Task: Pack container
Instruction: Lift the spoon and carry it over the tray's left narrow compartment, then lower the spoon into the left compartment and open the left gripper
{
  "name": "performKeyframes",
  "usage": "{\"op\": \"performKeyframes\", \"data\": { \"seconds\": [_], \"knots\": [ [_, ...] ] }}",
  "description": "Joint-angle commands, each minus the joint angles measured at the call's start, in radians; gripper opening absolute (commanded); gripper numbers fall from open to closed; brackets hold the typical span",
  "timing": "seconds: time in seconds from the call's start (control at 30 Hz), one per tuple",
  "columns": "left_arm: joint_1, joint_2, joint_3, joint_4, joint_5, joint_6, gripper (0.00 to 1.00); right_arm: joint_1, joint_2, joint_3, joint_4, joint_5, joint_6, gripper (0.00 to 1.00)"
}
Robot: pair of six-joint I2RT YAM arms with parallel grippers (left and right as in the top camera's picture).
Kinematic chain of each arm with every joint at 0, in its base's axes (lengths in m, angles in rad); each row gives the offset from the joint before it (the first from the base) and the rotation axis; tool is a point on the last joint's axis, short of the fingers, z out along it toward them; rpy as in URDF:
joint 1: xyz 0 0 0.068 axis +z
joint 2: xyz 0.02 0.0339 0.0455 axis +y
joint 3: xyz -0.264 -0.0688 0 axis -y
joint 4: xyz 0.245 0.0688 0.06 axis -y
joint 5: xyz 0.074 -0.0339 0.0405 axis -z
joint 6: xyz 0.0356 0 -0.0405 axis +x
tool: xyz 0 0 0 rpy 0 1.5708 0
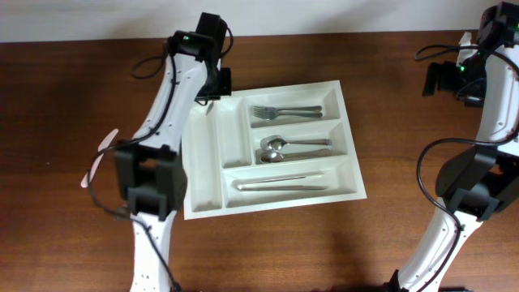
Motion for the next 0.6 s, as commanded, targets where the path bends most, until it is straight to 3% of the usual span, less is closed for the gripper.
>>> {"op": "performKeyframes", "data": {
  "seconds": [0.0, 0.33, 0.57],
  "knots": [
    [0.009, -0.158, -0.125, 0.043, -0.096, -0.039, 0.02, 0.005, -0.002, 0.001, -0.003, -0.006, 0.009, 0.99],
    [0.013, -0.358, -0.581, 0.2, -0.109, -0.299, 0.02, 0.005, -0.002, 0.001, -0.003, -0.006, 0.009, 0.99],
    [0.013, -0.402, -0.74, 0.218, -0.109, -0.423, 0.02, 0.005, -0.002, 0.001, -0.003, -0.006, 0.009, 0.99]
  ]
}}
